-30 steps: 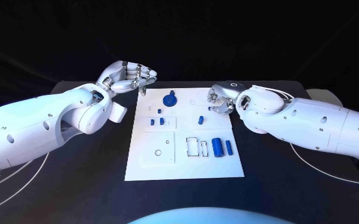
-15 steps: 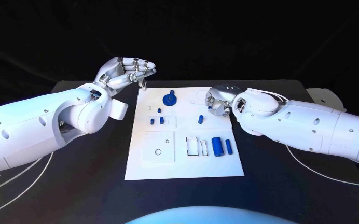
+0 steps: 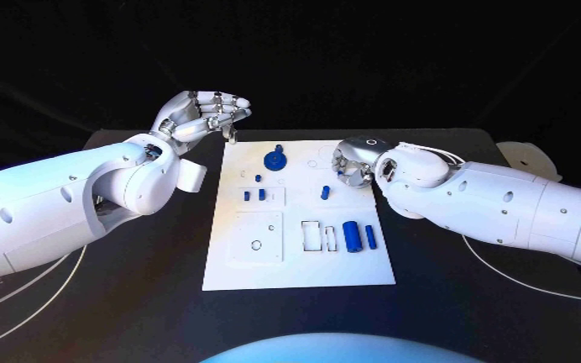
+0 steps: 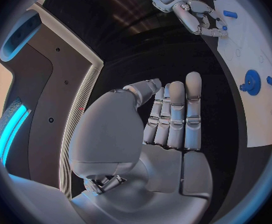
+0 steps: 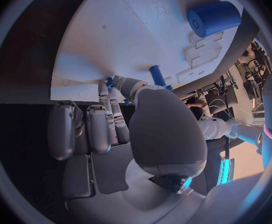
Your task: Assemble the parts on the task board
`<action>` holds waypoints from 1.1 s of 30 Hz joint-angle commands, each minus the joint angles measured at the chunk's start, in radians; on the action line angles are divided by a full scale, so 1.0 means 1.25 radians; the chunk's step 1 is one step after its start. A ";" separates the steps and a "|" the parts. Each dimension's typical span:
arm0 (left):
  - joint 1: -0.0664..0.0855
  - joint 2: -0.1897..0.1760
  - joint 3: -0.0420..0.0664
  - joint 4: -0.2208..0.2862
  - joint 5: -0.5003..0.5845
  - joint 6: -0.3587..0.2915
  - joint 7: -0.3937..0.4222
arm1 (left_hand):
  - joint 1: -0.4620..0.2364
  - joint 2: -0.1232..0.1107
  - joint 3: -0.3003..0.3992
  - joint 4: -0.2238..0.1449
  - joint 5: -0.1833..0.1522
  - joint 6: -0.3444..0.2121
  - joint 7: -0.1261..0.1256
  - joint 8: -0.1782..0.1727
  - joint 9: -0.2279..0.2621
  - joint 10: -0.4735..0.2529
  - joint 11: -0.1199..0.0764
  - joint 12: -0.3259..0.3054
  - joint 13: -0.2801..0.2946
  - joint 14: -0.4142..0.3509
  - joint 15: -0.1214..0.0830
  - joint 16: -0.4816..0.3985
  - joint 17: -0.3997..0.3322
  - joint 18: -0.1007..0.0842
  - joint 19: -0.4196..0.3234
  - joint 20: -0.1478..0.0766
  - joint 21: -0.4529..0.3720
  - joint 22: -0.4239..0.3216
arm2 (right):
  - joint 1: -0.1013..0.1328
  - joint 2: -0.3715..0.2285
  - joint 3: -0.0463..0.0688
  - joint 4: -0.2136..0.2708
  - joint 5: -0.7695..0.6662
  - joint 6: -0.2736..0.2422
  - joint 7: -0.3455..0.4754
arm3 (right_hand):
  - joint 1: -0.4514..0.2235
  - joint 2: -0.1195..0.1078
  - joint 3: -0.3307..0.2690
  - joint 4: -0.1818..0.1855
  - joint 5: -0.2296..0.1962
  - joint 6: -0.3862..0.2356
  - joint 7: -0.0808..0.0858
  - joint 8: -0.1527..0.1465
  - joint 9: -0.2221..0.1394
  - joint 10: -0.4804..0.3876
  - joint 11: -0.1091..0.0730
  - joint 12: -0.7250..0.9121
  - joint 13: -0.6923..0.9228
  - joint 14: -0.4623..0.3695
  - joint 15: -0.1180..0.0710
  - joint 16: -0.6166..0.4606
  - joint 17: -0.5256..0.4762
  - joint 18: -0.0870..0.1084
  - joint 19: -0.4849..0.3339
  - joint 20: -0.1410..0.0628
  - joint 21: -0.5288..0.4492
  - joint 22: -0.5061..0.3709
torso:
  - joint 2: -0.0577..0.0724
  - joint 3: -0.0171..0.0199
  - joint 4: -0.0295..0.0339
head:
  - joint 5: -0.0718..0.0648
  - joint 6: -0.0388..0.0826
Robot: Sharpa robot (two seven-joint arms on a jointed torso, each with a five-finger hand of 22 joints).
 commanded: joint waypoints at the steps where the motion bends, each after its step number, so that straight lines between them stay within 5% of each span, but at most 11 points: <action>1: 0.001 0.000 0.001 0.003 0.009 0.012 0.004 | 0.001 0.006 0.000 -0.007 0.005 -0.003 0.003 0.004 -0.001 -0.006 0.001 0.005 -0.001 -0.006 -0.002 -0.004 -0.001 0.006 -0.007 0.000 -0.005 -0.001 | -0.007 0.002 -0.003 -0.003 -0.043 0.043 -0.013 | 0.008 0.004 0.002 -0.005 0.003 0.009 0.001 0.005 0.002 0.010 -0.002 0.004 0.001 0.053 -0.002 0.007 0.059 -0.019 0.015 -0.002 0.016 0.097 | 0.000 -0.0003 0.0008 | -0.001 -0.001; 16: 0.001 -0.003 0.000 0.005 0.009 0.009 -0.007 | 0.006 0.009 0.001 -0.012 0.005 -0.005 0.005 0.004 -0.002 -0.009 0.002 0.007 -0.001 -0.007 -0.002 -0.005 -0.003 0.006 -0.006 0.000 -0.005 -0.002 | -0.017 0.007 -0.004 -0.001 -0.100 0.052 -0.038 | 0.021 0.031 0.022 -0.041 -0.016 0.043 -0.011 0.028 0.017 0.053 -0.018 0.020 0.018 0.051 -0.016 0.008 0.053 -0.037 0.048 -0.009 0.104 0.152 | -0.001 -0.0006 -0.0014 | -0.001 -0.005; 28: 0.001 -0.004 0.000 0.007 0.009 0.009 -0.009 | 0.008 0.010 0.001 -0.013 0.005 -0.005 0.005 0.004 -0.002 -0.009 0.002 0.008 -0.001 -0.007 -0.002 -0.005 -0.004 0.006 -0.006 0.000 -0.005 -0.002 | -0.022 0.001 -0.004 0.019 -0.121 -0.046 -0.042 | 0.019 0.035 0.031 -0.060 0.009 0.048 -0.012 0.034 0.024 0.063 -0.020 0.022 0.025 0.049 -0.019 0.001 0.042 -0.041 0.055 -0.012 0.124 0.164 | -0.001 -0.0004 -0.0003 | -0.002 -0.003; 33: 0.000 -0.004 0.000 0.008 0.009 0.009 -0.009 | 0.008 0.010 0.001 -0.014 0.005 -0.006 0.005 0.004 -0.002 -0.010 0.002 0.008 -0.001 -0.007 -0.001 -0.005 -0.004 0.006 -0.006 0.000 -0.005 -0.002 | -0.022 -0.004 -0.004 0.027 -0.122 -0.086 -0.040 | 0.005 0.038 0.027 -0.062 -0.022 0.052 -0.015 0.038 0.030 0.067 -0.023 0.020 0.029 0.050 -0.021 0.002 0.041 -0.042 0.056 -0.014 0.129 0.168 | -0.001 -0.0004 -0.0012 | -0.002 -0.003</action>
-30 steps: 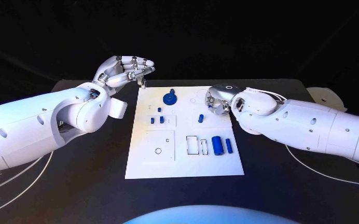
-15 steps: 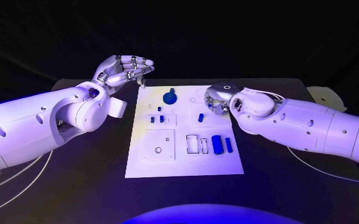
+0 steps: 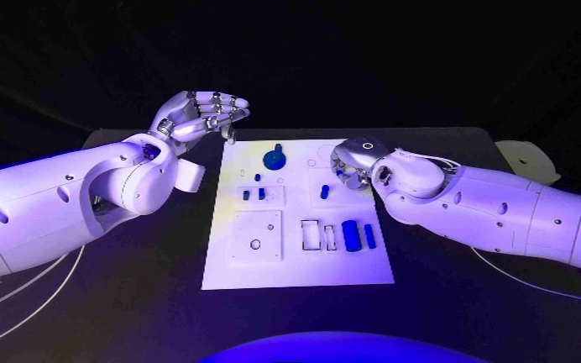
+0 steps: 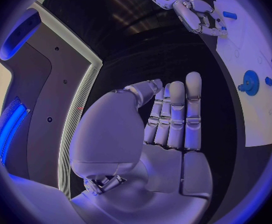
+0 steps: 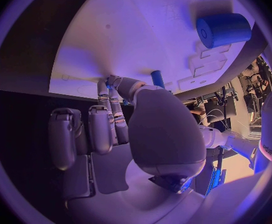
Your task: Assemble the parts on the task board
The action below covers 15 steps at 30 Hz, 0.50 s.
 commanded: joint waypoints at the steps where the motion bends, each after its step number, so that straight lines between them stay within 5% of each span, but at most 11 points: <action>1: 0.000 0.000 0.001 0.003 0.005 0.009 0.002 | 0.002 0.004 0.002 -0.005 0.005 -0.003 0.002 0.004 -0.001 -0.007 -0.001 0.004 -0.001 -0.004 0.001 -0.005 -0.001 0.006 -0.006 0.000 -0.005 -0.001 | -0.003 -0.002 -0.001 0.008 -0.017 -0.046 -0.002 | -0.012 0.004 -0.001 -0.005 -0.023 0.005 -0.002 0.007 0.005 0.025 -0.022 0.002 0.016 0.050 -0.007 -0.001 0.041 -0.005 0.054 -0.005 0.004 0.168 | 0.000 0.0001 -0.0007 | 0.001 0.000; 15: 0.000 -0.001 0.000 0.002 0.005 0.011 0.000 | 0.002 0.004 0.001 -0.006 0.005 -0.003 0.003 0.005 -0.001 -0.008 0.000 0.005 -0.001 -0.005 0.002 -0.006 -0.002 0.006 -0.005 0.000 -0.006 -0.001 | 0.004 -0.031 0.007 0.042 0.009 -0.094 0.018 | -0.025 0.007 -0.006 -0.003 -0.053 0.007 -0.005 0.011 0.010 0.028 -0.024 -0.001 0.020 0.050 -0.008 -0.001 0.038 -0.006 0.055 -0.006 0.006 0.170 | 0.000 0.0000 0.0005 | 0.001 0.006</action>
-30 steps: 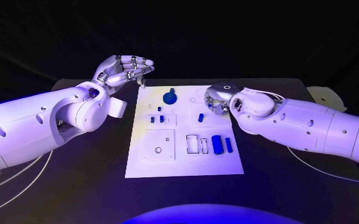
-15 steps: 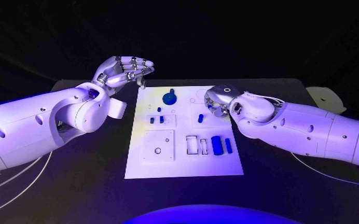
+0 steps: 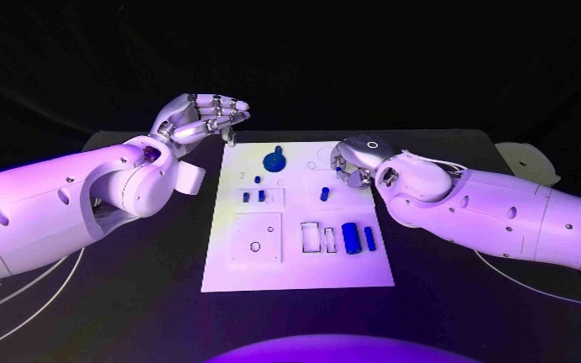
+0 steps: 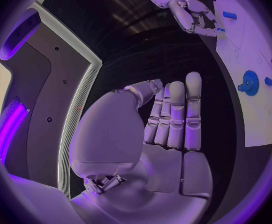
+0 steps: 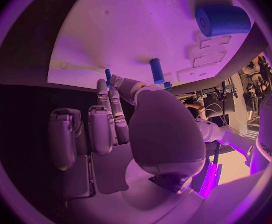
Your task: Assemble the parts on the task board
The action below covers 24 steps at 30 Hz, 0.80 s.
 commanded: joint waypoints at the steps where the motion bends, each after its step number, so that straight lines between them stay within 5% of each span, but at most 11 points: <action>1: 0.000 0.000 0.000 0.002 0.005 0.011 0.003 | 0.002 0.004 0.001 -0.006 0.005 -0.003 0.003 0.005 -0.001 -0.008 0.000 0.005 -0.001 -0.005 0.002 -0.006 -0.002 0.006 -0.005 0.000 -0.006 -0.001 | 0.004 -0.014 0.002 0.018 0.010 -0.027 0.016 | -0.009 0.002 -0.004 0.001 -0.005 0.001 0.001 0.006 -0.001 0.021 -0.025 -0.001 0.000 0.047 -0.005 -0.001 0.038 -0.006 0.055 -0.006 0.003 0.170 | 0.000 -0.0005 0.0014 | 0.002 0.000; 5: 0.000 -0.001 0.000 0.001 0.005 0.011 0.003 | 0.000 0.006 0.001 -0.005 0.005 -0.004 0.004 0.005 -0.002 -0.009 0.000 0.005 -0.002 -0.005 0.002 -0.006 -0.003 0.006 -0.006 0.000 -0.006 -0.002 | 0.013 -0.043 0.006 0.057 0.021 -0.030 0.019 | -0.010 0.002 -0.004 0.001 -0.006 0.001 0.000 0.006 -0.001 0.022 -0.025 -0.001 0.000 0.047 -0.006 0.000 0.039 -0.006 0.055 -0.006 0.003 0.171 | 0.000 -0.0008 0.0028 | 0.004 -0.001; 13: 0.000 -0.002 0.000 0.001 0.005 0.010 0.004 | -0.001 0.006 0.000 -0.005 0.005 -0.004 0.004 0.005 -0.002 -0.010 0.001 0.006 -0.002 -0.005 0.003 -0.006 -0.003 0.005 -0.006 0.000 -0.006 -0.002 | 0.024 -0.108 0.013 0.190 0.036 -0.061 0.025 | -0.011 0.002 -0.004 0.001 -0.006 0.001 0.000 0.006 -0.001 0.022 -0.026 -0.002 0.000 0.047 -0.006 0.000 0.039 -0.007 0.056 -0.006 0.007 0.172 | -0.002 -0.0016 -0.0034 | 0.012 0.001; 19: 0.000 0.003 0.000 -0.002 0.005 0.009 0.006 | -0.001 0.006 0.000 -0.005 0.005 -0.004 0.004 0.005 -0.002 -0.010 0.001 0.006 -0.002 -0.005 0.003 -0.006 -0.003 0.005 -0.006 0.000 -0.006 -0.002 | 0.020 -0.103 0.014 0.248 0.053 -0.080 0.037 | -0.010 0.002 -0.003 0.000 -0.003 0.001 -0.001 0.006 0.000 0.022 -0.026 -0.002 0.000 0.047 -0.006 -0.001 0.037 -0.006 0.055 -0.007 0.004 0.171 | -0.004 -0.0010 -0.0026 | 0.025 0.003; 24: -0.001 0.008 0.000 -0.005 0.006 0.009 0.007 | -0.002 0.006 -0.001 -0.004 0.005 -0.005 0.004 0.005 -0.002 -0.011 0.001 0.006 -0.002 -0.005 0.003 -0.006 -0.004 0.005 -0.006 0.001 -0.006 -0.002 | 0.009 -0.080 0.014 0.279 0.063 -0.094 0.050 | -0.009 0.003 -0.003 0.000 0.000 0.001 0.000 0.006 0.000 0.022 -0.026 -0.003 0.000 0.047 -0.006 -0.001 0.037 -0.006 0.055 -0.007 0.005 0.172 | -0.005 -0.0037 -0.0001 | 0.040 0.002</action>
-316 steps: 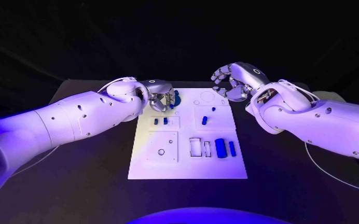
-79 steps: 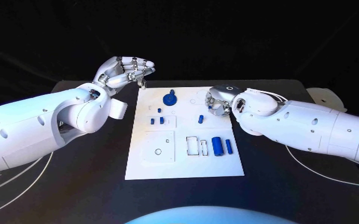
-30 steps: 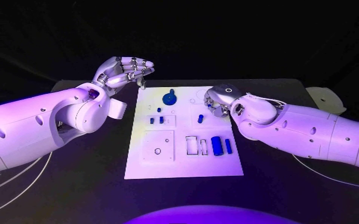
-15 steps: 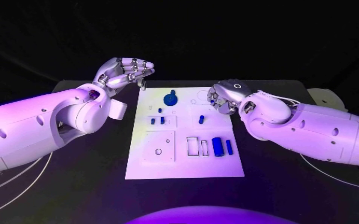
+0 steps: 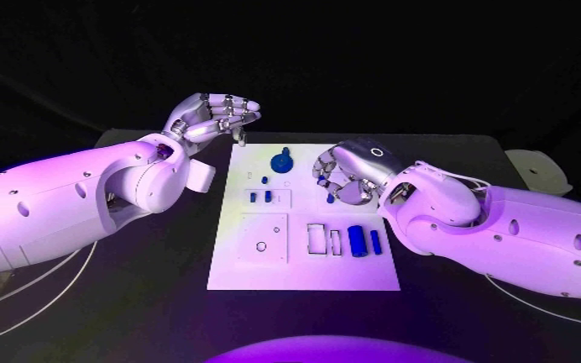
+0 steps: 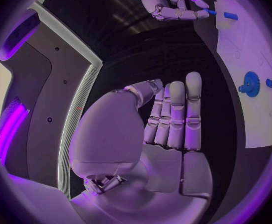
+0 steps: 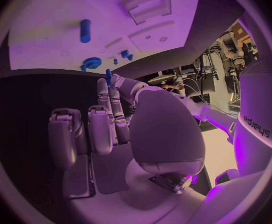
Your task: Assemble the parts on the task board
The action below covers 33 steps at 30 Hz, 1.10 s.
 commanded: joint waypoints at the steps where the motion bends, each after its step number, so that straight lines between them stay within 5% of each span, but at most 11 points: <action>1: 0.000 0.004 0.000 -0.002 0.006 0.008 0.008 | -0.002 0.006 -0.003 -0.002 0.005 -0.002 0.001 0.005 -0.001 -0.005 0.001 0.003 -0.001 -0.005 0.003 -0.003 -0.001 0.005 -0.006 0.001 -0.003 -0.001 | -0.011 0.019 0.000 0.013 0.019 -0.031 0.027 | -0.003 0.003 -0.003 0.000 0.006 0.001 0.000 0.004 0.001 0.010 -0.018 -0.002 0.001 0.047 -0.006 -0.001 0.037 -0.006 0.055 -0.007 0.002 0.172 | -0.002 -0.0029 0.0033 | 0.015 -0.002; 13: -0.001 0.013 -0.001 -0.002 0.008 0.006 0.008 | -0.003 0.006 -0.004 -0.002 0.005 -0.002 0.001 0.005 -0.001 -0.006 0.001 0.003 -0.001 -0.005 0.003 -0.003 -0.002 0.005 -0.006 0.001 -0.004 -0.002 | -0.071 0.095 -0.004 -0.030 0.034 -0.040 0.053 | -0.002 0.004 -0.002 -0.001 0.011 0.001 0.000 0.004 0.002 0.011 -0.018 -0.003 0.001 0.047 -0.007 0.000 0.037 -0.006 0.055 -0.007 0.000 0.171 | 0.000 -0.0024 -0.0004 | 0.063 -0.016; 18: -0.001 0.016 -0.001 -0.002 0.008 0.006 0.007 | -0.003 0.006 -0.004 -0.002 0.005 -0.002 0.001 0.005 -0.001 -0.006 0.001 0.003 -0.001 -0.005 0.003 -0.003 -0.002 0.005 -0.006 0.001 -0.004 -0.002 | -0.097 0.125 -0.005 -0.059 0.036 -0.042 0.063 | -0.002 0.004 -0.002 -0.002 0.013 0.000 0.001 0.004 0.002 0.010 -0.018 -0.003 0.001 0.047 -0.007 -0.001 0.036 -0.006 0.054 -0.007 -0.001 0.171 | 0.001 -0.0014 0.0039 | 0.080 -0.024; 33: 0.000 0.023 -0.001 -0.001 0.009 0.002 0.004 | -0.004 0.007 -0.005 -0.001 0.005 -0.003 0.001 0.006 -0.002 -0.008 0.001 0.004 -0.002 -0.005 0.004 -0.003 -0.003 0.005 -0.006 0.001 -0.004 -0.002 | -0.132 0.187 -0.011 -0.142 0.035 -0.035 0.079 | -0.003 0.004 -0.002 -0.002 0.016 -0.001 0.001 0.003 0.002 0.010 -0.017 -0.004 0.002 0.047 -0.006 -0.001 0.036 -0.005 0.054 -0.007 -0.003 0.170 | -0.001 -0.0022 0.0018 | 0.092 -0.030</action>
